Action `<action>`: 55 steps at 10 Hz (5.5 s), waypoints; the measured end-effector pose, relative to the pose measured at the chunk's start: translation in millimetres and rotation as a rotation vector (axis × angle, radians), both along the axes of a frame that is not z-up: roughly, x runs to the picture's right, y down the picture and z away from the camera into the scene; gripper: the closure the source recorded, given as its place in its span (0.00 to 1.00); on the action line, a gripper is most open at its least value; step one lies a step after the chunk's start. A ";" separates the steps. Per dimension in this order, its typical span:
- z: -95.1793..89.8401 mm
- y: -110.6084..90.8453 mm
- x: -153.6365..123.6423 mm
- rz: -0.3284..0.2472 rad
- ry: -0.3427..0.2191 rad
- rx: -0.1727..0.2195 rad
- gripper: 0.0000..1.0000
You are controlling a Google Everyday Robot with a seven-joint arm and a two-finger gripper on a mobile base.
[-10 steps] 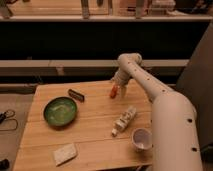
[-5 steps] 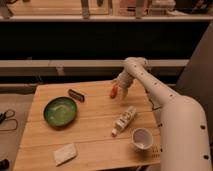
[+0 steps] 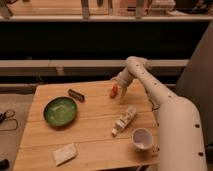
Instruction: Place the pepper in the ceramic bowl
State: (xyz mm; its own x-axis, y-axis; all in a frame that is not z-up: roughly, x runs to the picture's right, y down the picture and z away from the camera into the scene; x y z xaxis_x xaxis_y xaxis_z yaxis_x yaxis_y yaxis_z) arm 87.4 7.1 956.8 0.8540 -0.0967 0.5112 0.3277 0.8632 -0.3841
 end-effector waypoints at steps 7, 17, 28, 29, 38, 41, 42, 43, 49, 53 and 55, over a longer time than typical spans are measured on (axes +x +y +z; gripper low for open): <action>10.1 7.6 -8.2 -0.025 -0.008 -0.017 0.20; 22.3 11.2 -13.6 -0.028 -0.017 -0.031 0.20; 28.5 17.0 -4.5 -0.057 0.055 -0.066 0.20; 29.2 17.8 -4.9 -0.058 0.060 -0.071 0.20; 37.9 18.6 -2.8 -0.059 0.075 -0.096 0.20; 38.5 21.2 -3.4 -0.069 0.070 -0.098 0.44; 38.9 21.1 -3.6 -0.069 0.069 -0.095 0.54; 39.0 21.2 -4.1 -0.069 0.067 -0.093 0.66; 35.0 20.5 -2.4 -0.063 0.057 -0.087 1.00; 24.0 15.3 -3.7 -0.054 0.038 -0.064 1.00; 17.5 11.0 -4.3 -0.048 0.029 -0.049 1.00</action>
